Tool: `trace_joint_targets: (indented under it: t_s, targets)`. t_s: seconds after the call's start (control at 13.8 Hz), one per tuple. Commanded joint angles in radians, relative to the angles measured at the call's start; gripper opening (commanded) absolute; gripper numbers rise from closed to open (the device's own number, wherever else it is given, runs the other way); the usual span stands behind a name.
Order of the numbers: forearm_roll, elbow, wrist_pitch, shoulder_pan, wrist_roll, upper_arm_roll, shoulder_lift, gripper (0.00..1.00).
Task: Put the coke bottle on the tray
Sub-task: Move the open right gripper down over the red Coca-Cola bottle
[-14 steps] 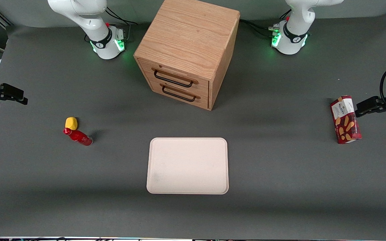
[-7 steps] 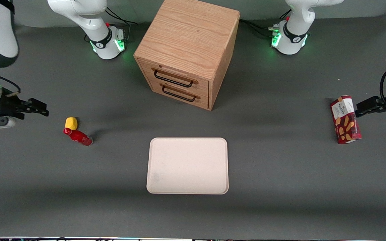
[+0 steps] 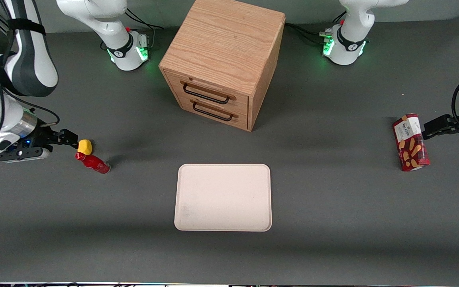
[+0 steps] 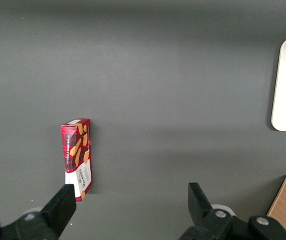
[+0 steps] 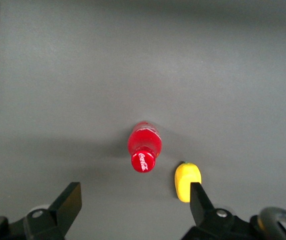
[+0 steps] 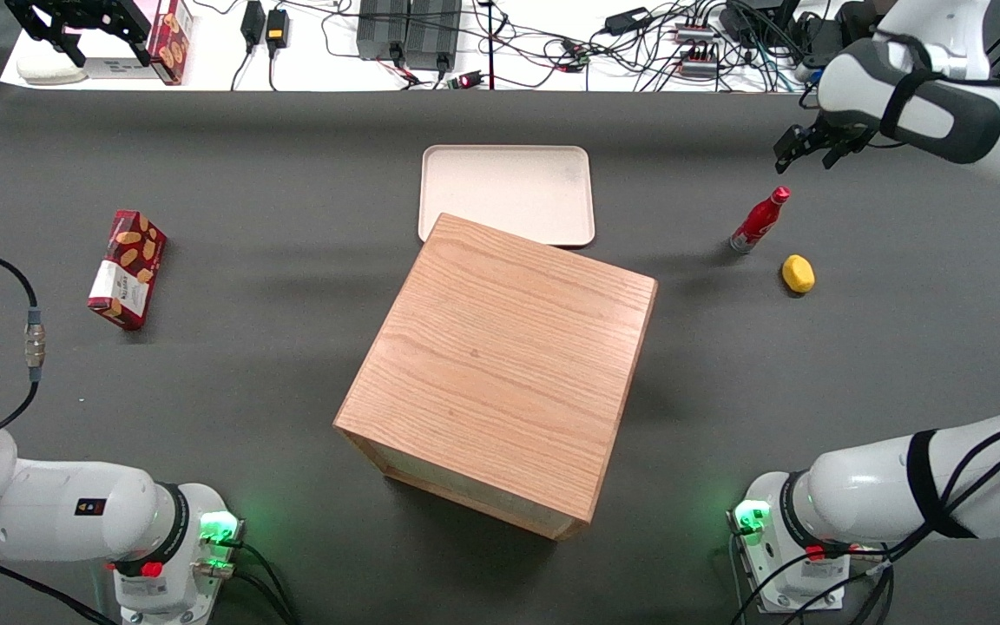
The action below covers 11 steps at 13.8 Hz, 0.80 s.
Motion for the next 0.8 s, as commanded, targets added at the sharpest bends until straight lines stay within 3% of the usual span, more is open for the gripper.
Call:
trace_joint_targets:
  t_s: [0.0,0.73]
  targets:
    - [0.001,-0.083,0.095,0.005,-0.003,-0.005,-0.018,0.96]
    - [0.001,-0.100,0.232,0.001,-0.015,-0.024,0.086,0.96]
